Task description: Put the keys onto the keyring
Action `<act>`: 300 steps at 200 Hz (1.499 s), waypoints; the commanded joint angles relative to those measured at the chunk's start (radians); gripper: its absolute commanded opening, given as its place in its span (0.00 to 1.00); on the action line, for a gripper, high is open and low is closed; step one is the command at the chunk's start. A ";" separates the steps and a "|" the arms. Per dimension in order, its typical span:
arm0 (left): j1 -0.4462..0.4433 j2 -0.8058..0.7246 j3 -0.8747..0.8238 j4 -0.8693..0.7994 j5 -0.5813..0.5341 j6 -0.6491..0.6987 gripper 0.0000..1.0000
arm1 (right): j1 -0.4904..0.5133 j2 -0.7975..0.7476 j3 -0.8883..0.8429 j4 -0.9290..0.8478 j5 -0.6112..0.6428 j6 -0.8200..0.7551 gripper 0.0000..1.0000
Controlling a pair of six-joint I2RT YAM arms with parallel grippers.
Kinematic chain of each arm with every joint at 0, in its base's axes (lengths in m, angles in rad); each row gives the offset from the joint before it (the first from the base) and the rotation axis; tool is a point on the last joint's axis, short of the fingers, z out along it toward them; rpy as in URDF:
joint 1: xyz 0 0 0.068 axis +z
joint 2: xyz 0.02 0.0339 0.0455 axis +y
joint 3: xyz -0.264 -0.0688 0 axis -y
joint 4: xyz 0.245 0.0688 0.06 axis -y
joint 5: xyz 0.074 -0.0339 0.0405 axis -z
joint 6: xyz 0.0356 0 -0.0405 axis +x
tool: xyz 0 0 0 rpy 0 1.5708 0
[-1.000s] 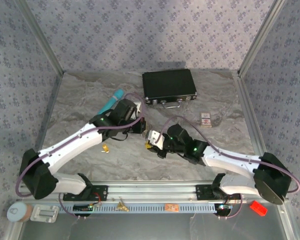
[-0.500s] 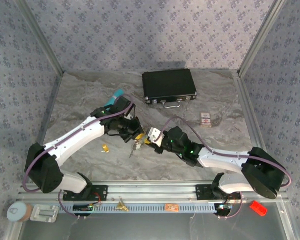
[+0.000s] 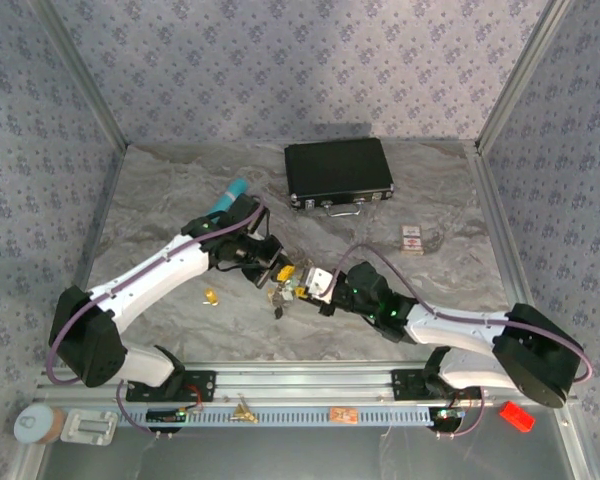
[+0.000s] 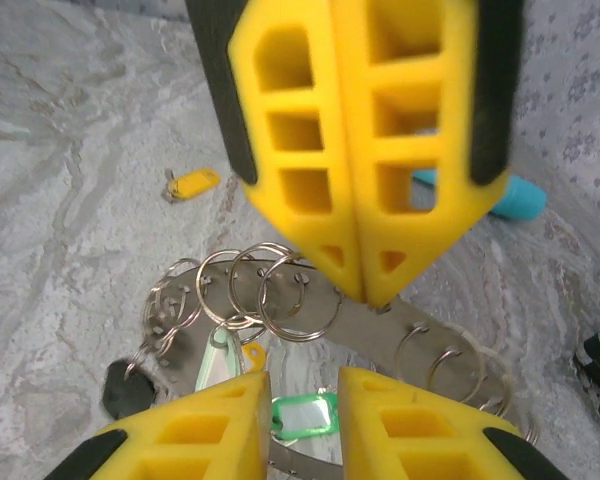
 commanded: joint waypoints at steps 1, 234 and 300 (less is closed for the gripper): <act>0.007 -0.048 -0.023 0.026 0.053 -0.084 0.00 | -0.016 -0.048 -0.021 0.040 -0.082 0.001 0.24; 0.004 -0.115 -0.106 0.112 0.069 -0.274 0.00 | -0.002 0.100 0.066 0.152 -0.025 0.034 0.19; -0.004 -0.129 -0.122 0.134 0.060 -0.300 0.00 | -0.011 0.133 0.070 0.199 -0.022 0.057 0.00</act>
